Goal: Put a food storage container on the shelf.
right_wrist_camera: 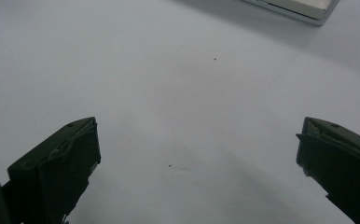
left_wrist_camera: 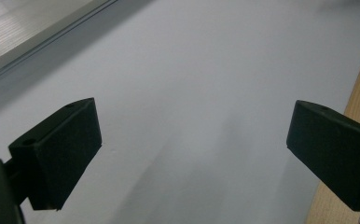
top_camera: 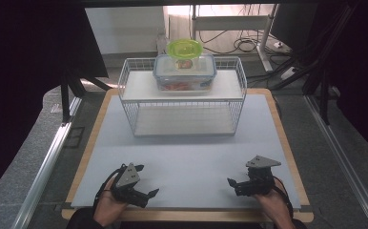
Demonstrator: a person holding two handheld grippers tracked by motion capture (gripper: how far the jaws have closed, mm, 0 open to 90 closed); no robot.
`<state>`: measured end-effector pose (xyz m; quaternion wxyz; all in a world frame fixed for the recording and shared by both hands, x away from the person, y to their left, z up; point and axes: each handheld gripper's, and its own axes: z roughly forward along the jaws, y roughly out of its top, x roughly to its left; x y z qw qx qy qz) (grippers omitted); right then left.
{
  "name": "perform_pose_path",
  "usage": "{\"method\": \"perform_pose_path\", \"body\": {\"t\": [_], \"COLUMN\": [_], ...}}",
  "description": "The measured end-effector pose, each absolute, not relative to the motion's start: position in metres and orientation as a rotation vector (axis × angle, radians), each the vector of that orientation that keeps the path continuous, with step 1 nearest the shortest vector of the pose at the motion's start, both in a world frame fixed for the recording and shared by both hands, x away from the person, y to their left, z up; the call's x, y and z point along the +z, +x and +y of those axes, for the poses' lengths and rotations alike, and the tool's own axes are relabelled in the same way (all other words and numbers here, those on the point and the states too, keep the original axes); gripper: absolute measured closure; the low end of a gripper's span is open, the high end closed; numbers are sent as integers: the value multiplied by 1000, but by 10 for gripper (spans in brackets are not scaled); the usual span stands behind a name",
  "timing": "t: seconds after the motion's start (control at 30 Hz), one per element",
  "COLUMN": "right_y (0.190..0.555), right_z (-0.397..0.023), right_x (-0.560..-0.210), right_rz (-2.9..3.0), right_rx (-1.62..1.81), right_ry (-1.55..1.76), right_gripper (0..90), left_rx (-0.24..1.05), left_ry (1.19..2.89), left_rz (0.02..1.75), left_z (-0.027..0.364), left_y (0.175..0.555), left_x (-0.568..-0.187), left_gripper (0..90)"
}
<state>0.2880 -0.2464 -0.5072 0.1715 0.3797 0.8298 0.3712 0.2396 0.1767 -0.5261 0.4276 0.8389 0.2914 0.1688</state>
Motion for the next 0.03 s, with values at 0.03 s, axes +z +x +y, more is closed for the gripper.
{"method": "perform_pose_path", "body": {"t": [0.03], "right_y": [288], "right_z": [-247], "right_x": [-507], "right_rz": [2349], "right_rx": [1061], "right_ry": [1080], "right_gripper": [0], "left_rx": [421], "left_ry": [2096], "left_rz": [728], "left_z": [177], "left_y": [240], "left_x": [-526], "left_gripper": [29]}}
